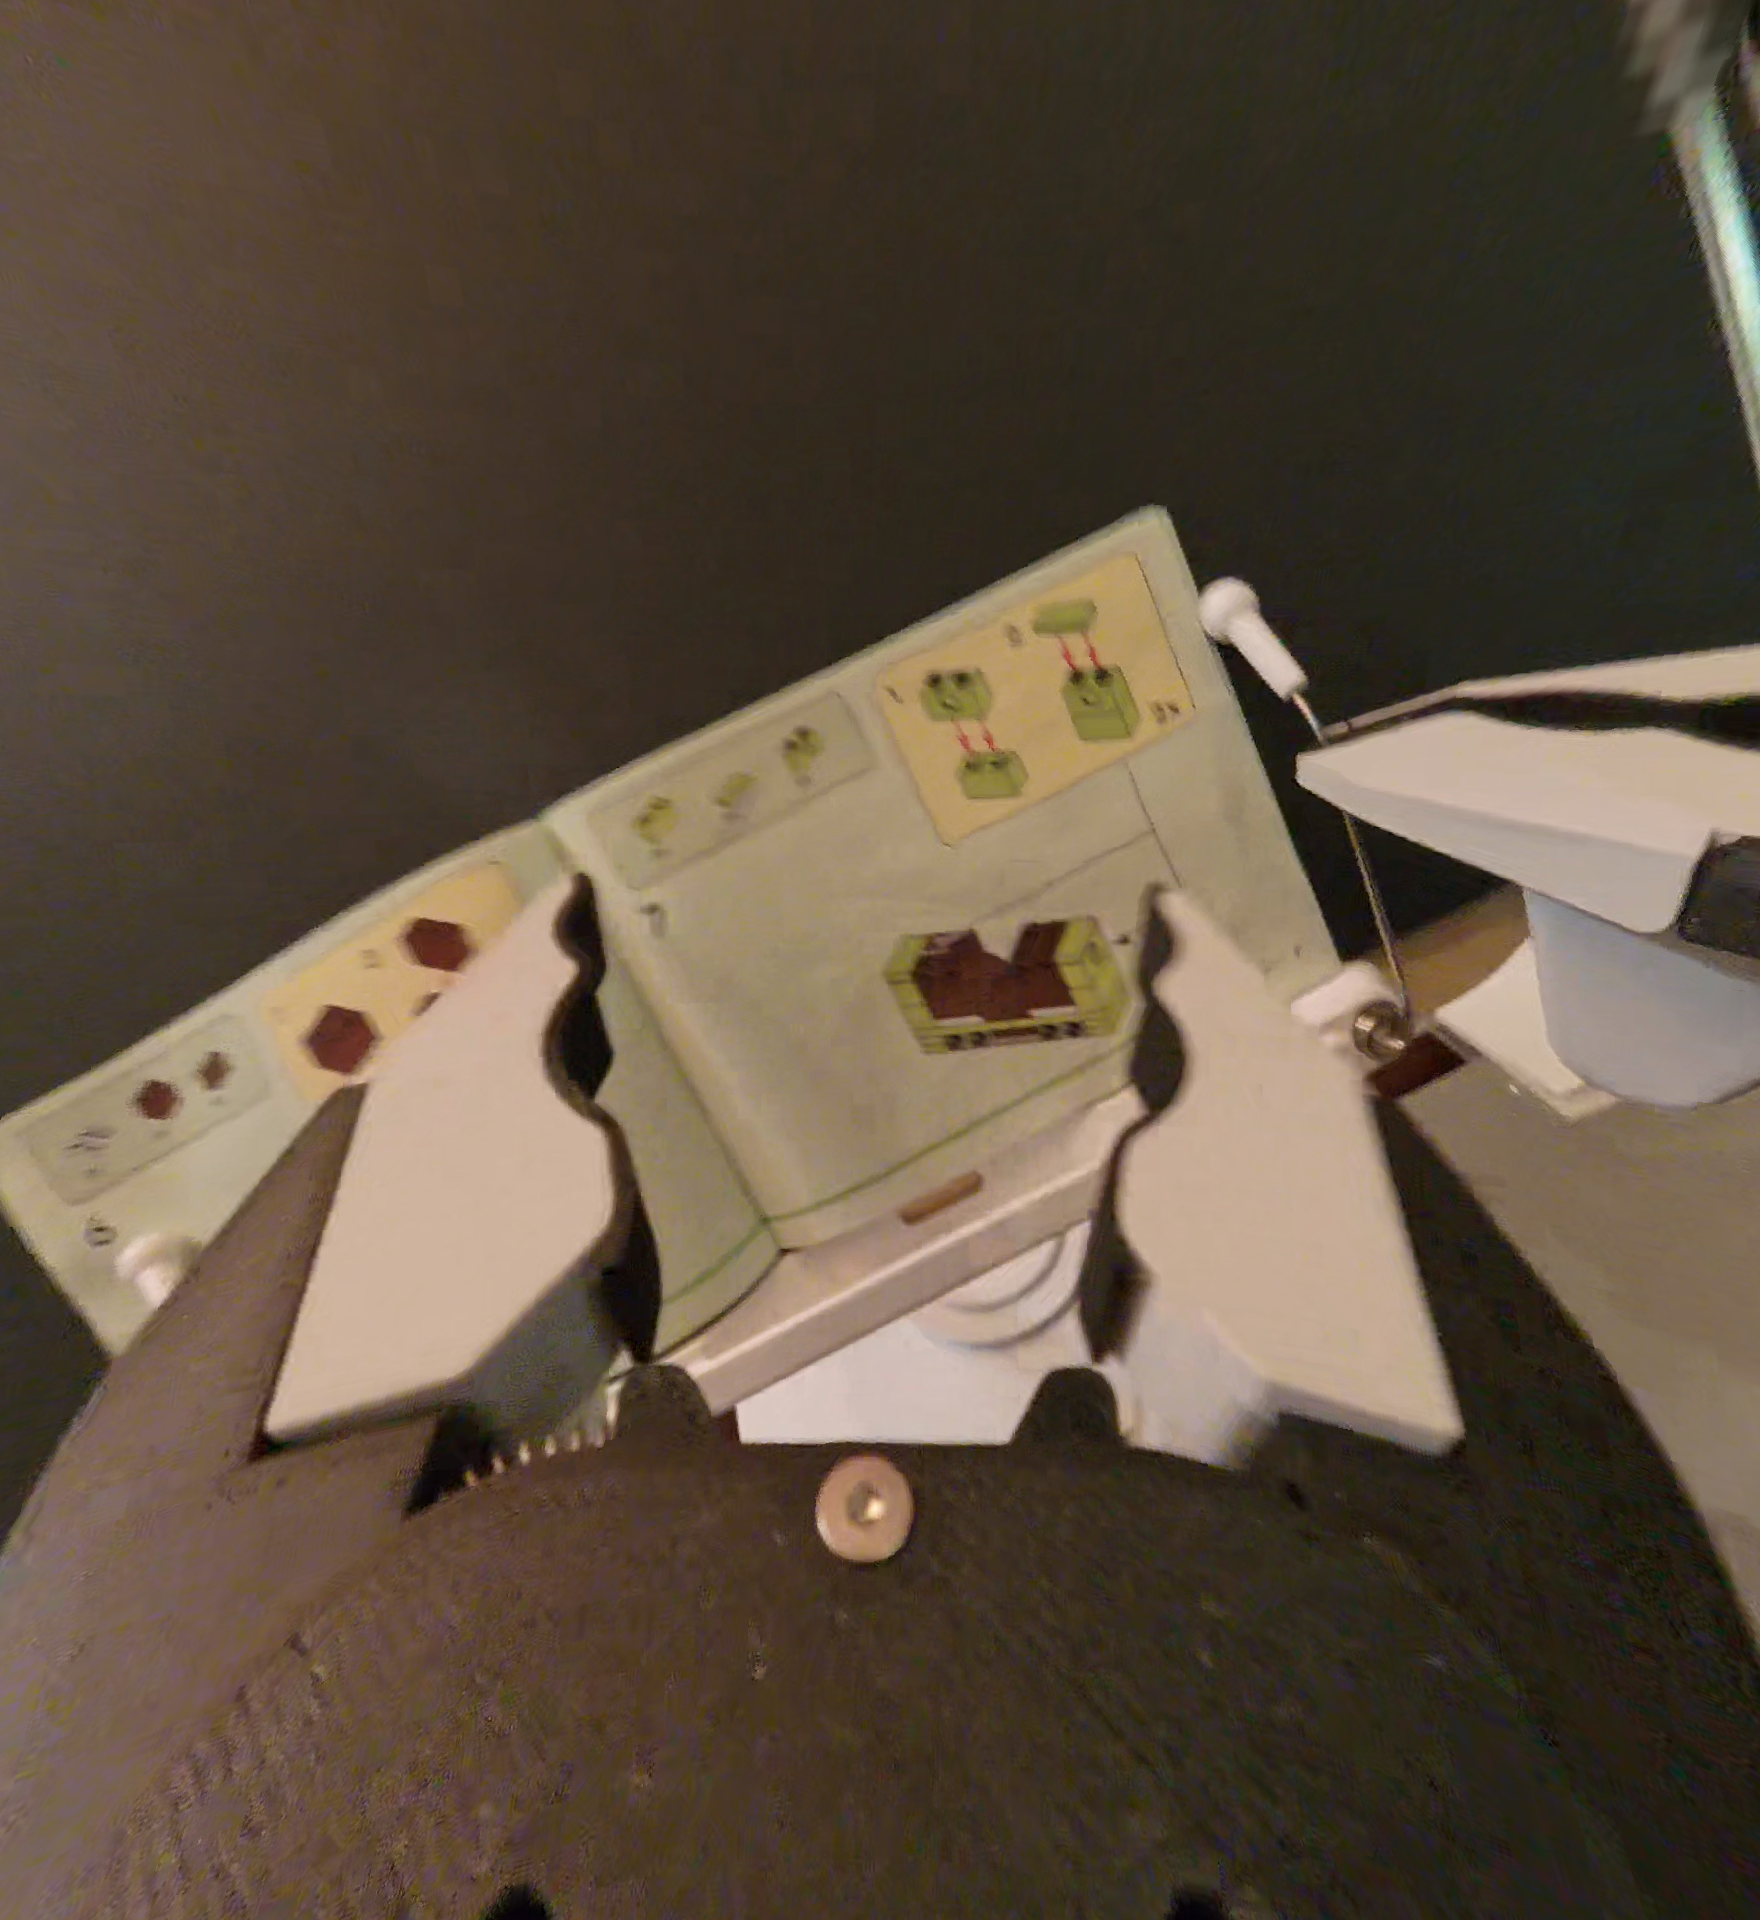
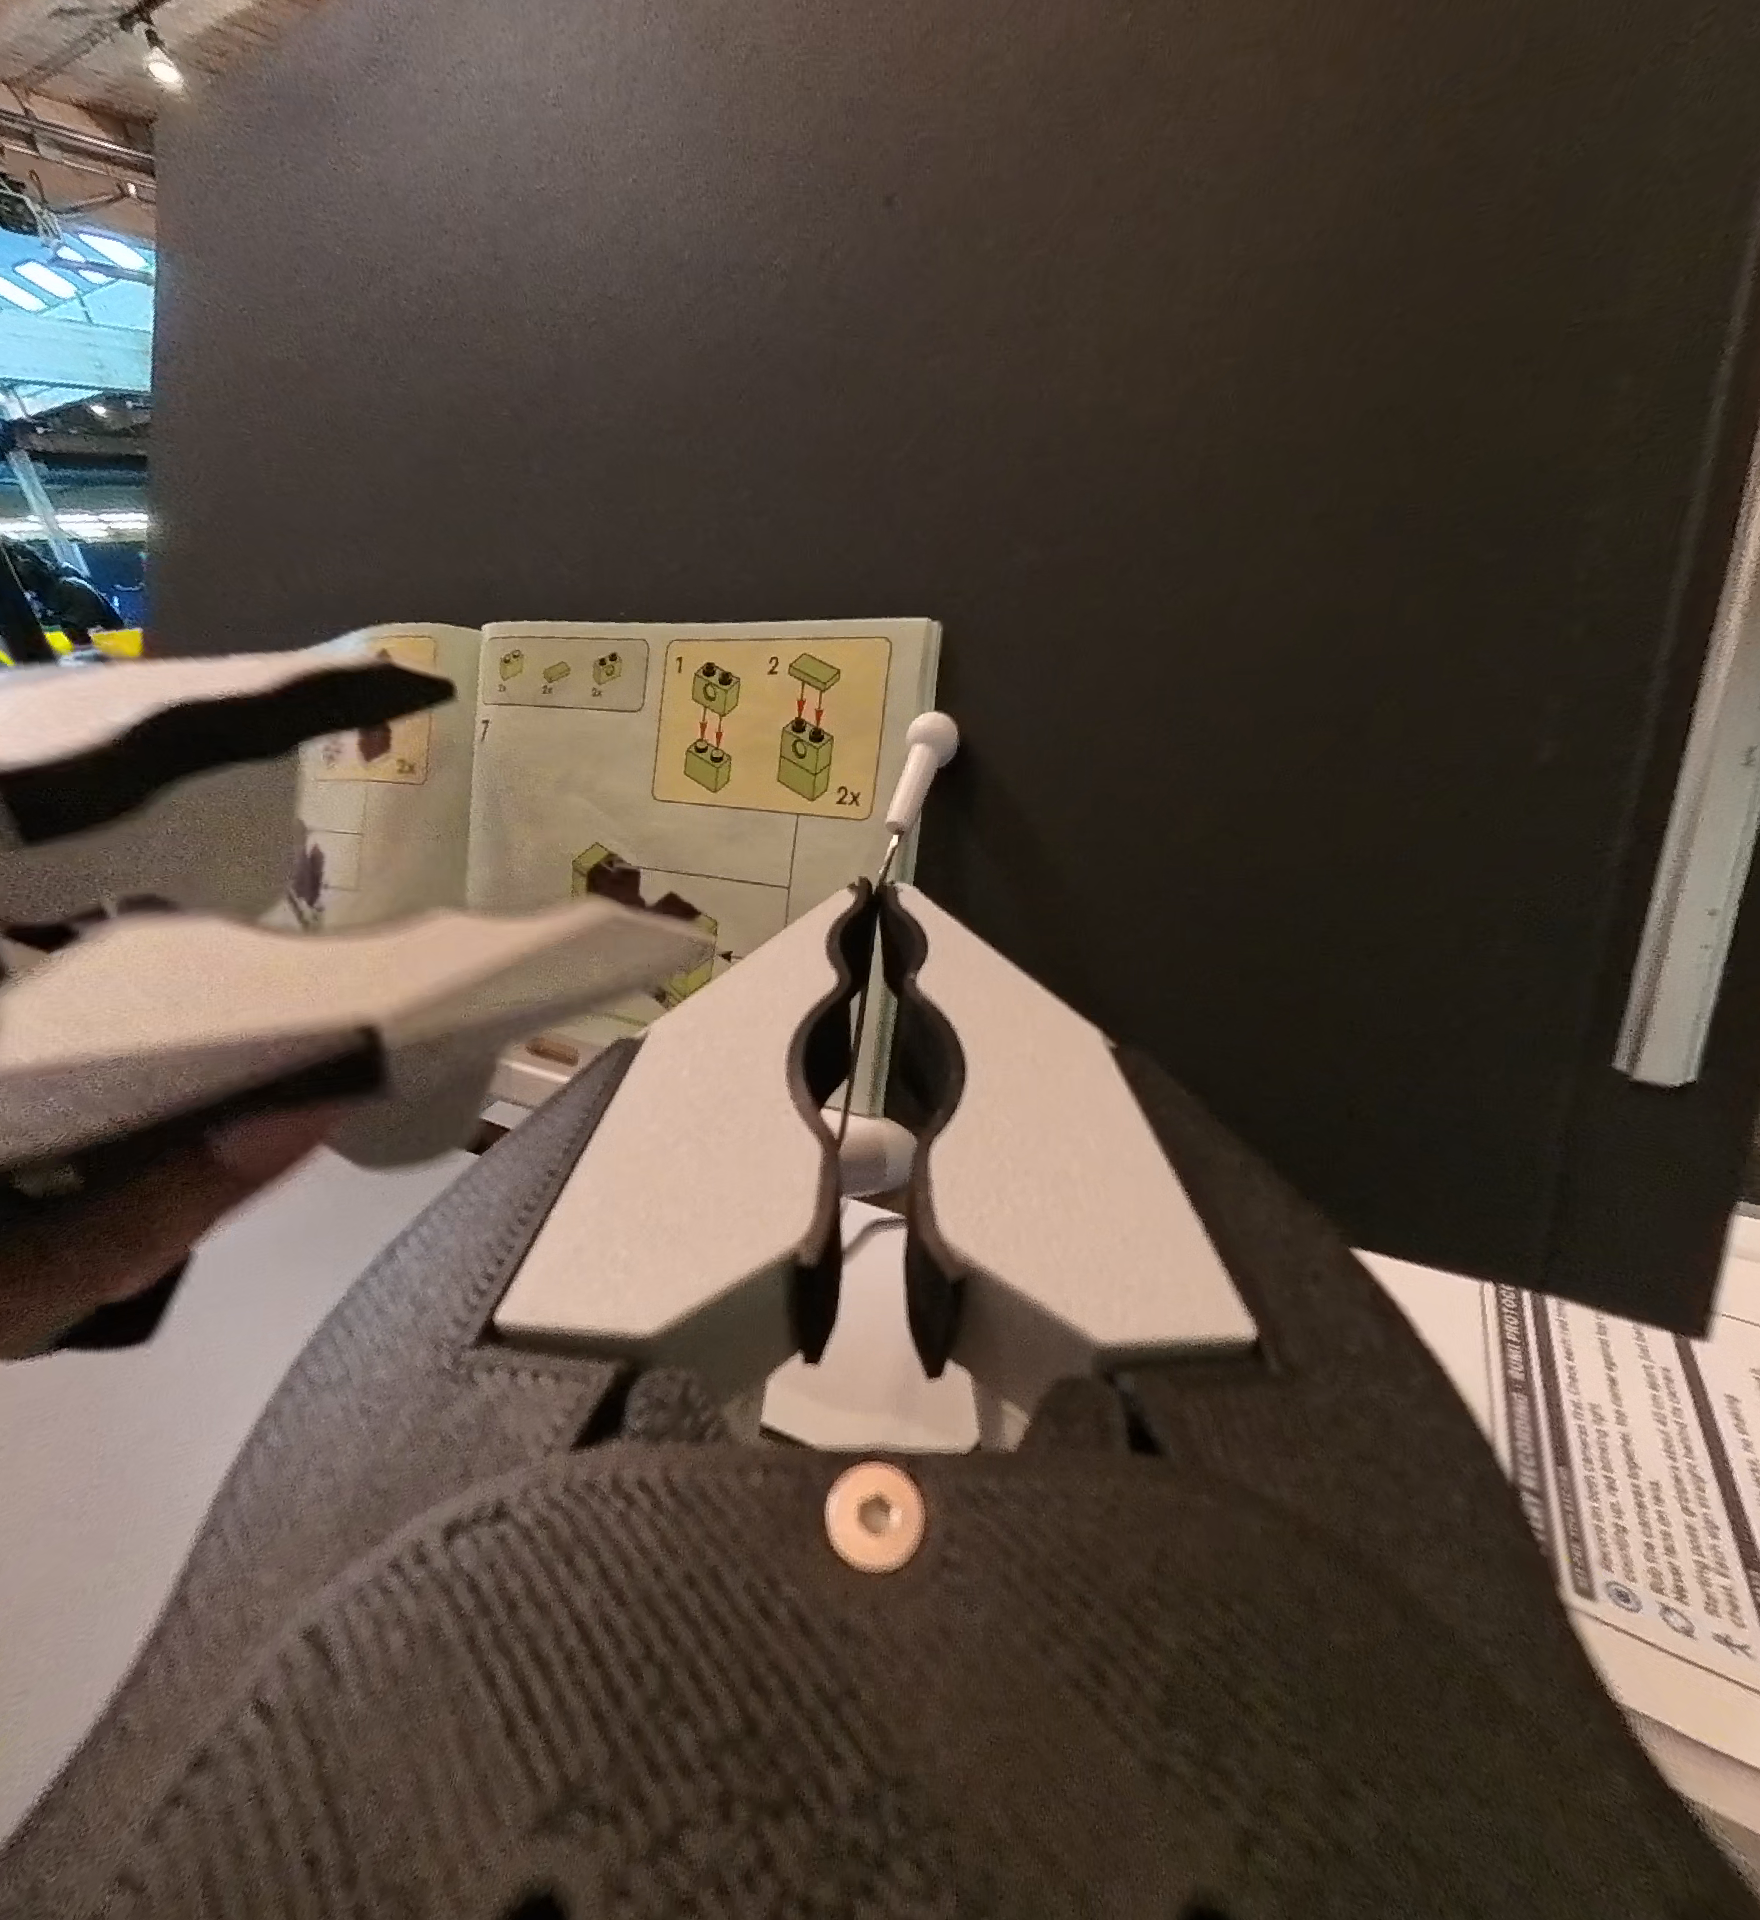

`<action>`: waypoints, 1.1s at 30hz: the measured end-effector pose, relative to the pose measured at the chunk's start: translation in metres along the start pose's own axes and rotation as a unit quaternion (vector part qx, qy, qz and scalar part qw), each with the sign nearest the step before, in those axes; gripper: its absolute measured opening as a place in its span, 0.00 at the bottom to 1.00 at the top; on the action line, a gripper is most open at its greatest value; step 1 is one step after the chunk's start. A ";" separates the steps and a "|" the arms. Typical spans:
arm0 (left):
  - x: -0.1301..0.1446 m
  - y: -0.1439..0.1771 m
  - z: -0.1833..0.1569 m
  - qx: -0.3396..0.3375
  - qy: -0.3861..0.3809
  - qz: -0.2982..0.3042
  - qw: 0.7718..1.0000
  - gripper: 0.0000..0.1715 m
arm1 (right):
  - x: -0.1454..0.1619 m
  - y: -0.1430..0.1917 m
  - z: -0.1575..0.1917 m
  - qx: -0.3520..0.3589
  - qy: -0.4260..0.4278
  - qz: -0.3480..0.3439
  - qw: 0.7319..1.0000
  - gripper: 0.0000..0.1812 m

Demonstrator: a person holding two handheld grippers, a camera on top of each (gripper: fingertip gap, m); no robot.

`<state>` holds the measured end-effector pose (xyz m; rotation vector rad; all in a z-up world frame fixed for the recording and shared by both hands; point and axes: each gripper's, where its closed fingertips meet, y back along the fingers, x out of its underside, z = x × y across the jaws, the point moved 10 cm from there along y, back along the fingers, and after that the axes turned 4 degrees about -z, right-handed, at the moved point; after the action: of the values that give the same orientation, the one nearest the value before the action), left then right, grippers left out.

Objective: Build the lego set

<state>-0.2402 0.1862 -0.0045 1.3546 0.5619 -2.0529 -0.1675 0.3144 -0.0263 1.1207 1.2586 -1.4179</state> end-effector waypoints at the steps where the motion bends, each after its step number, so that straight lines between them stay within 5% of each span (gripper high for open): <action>1: 0.003 -0.004 -0.008 0.009 -0.007 0.011 1.000 0.64 | 0.000 0.000 0.000 -0.002 -0.002 0.001 1.000 0.00; 4: 0.011 -0.015 -0.023 -0.003 -0.041 0.018 0.999 0.74 | -0.001 0.001 -0.002 -0.010 -0.001 0.005 1.000 0.00; 11: 0.013 -0.023 -0.027 -0.014 -0.042 0.023 0.999 0.72 | -0.002 -0.001 0.001 0.000 0.016 0.007 1.000 0.00; 18: 0.009 -0.020 -0.017 -0.024 -0.023 0.011 0.999 0.44 | -0.003 -0.001 0.001 0.010 0.018 0.010 1.000 0.00; 23: 0.004 -0.018 -0.004 -0.026 -0.021 0.001 0.999 0.01 | -0.002 -0.002 0.002 0.009 0.023 0.003 1.000 0.00; 33: 0.002 -0.007 0.011 0.009 0.069 -0.038 0.997 0.00 | 0.000 -0.002 0.005 0.017 0.035 -0.006 0.999 0.00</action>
<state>-0.2528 0.1841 -0.0019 1.5152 0.6644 -2.0403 -0.1698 0.3099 -0.0258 1.1960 1.2960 -1.4254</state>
